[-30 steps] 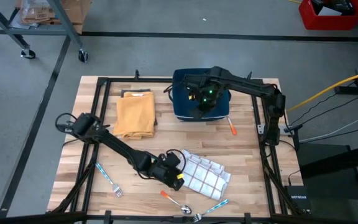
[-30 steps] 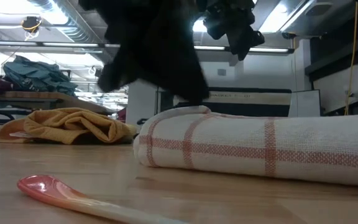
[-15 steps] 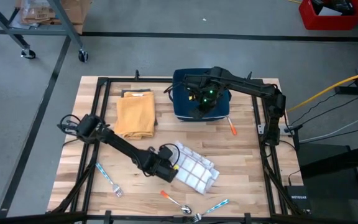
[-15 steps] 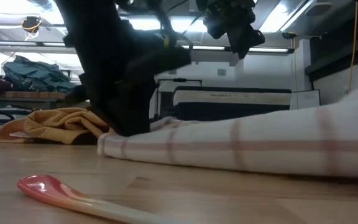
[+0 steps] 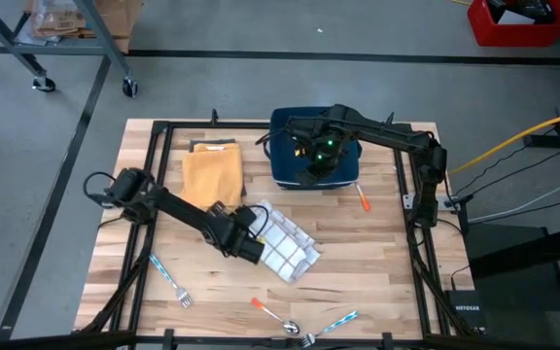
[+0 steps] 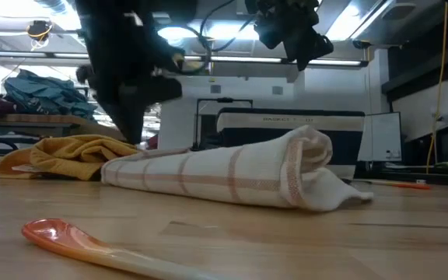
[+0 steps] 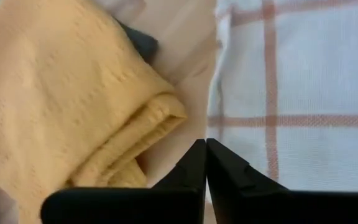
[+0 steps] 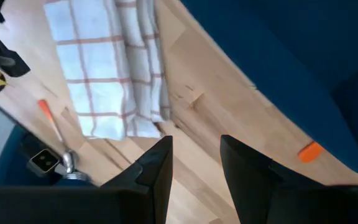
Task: Fold towel
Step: Adjust the blue bin
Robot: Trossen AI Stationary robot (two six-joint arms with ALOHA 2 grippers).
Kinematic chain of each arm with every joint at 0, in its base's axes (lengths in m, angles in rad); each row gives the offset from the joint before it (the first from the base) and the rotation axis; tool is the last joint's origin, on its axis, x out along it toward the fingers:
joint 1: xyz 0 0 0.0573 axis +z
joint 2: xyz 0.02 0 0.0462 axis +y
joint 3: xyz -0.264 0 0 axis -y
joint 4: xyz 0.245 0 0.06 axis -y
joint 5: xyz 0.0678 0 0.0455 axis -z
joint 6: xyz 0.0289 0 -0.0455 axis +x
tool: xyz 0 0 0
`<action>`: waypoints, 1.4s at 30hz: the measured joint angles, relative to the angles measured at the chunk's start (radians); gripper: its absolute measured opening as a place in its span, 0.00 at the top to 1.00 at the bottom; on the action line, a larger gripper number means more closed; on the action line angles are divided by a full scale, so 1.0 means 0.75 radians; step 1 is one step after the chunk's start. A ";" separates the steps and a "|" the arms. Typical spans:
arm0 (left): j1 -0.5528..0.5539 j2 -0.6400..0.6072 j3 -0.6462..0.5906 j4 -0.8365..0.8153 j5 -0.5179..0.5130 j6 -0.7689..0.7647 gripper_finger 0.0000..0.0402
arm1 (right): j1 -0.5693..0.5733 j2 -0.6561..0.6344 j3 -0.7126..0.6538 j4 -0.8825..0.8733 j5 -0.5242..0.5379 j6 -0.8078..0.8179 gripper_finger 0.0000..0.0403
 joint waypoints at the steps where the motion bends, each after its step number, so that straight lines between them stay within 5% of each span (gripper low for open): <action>1: -0.002 -0.021 0.000 -0.014 -0.006 -0.014 0.99 | 0.000 0.000 0.000 0.008 -0.016 0.000 0.66; 9: -0.089 -0.195 0.003 0.109 0.004 -0.128 1.00 | -0.002 0.041 0.001 0.071 -0.174 0.001 0.66; 18: -0.238 -0.217 0.003 0.275 0.253 -0.336 0.98 | -0.005 0.177 0.001 0.175 -0.308 -0.014 0.66; 26: -0.432 -0.215 -0.006 0.265 -0.018 -0.794 0.98 | -0.020 0.247 0.001 0.164 -0.302 -0.015 0.66; 36: -0.501 -0.214 -0.144 0.326 -0.014 -0.937 0.86 | -0.066 0.251 0.001 0.152 -0.320 0.061 0.66; 42: -0.458 -0.214 -0.285 0.681 -0.009 -0.943 0.69 | -0.071 0.246 -0.141 0.164 -0.376 0.065 0.66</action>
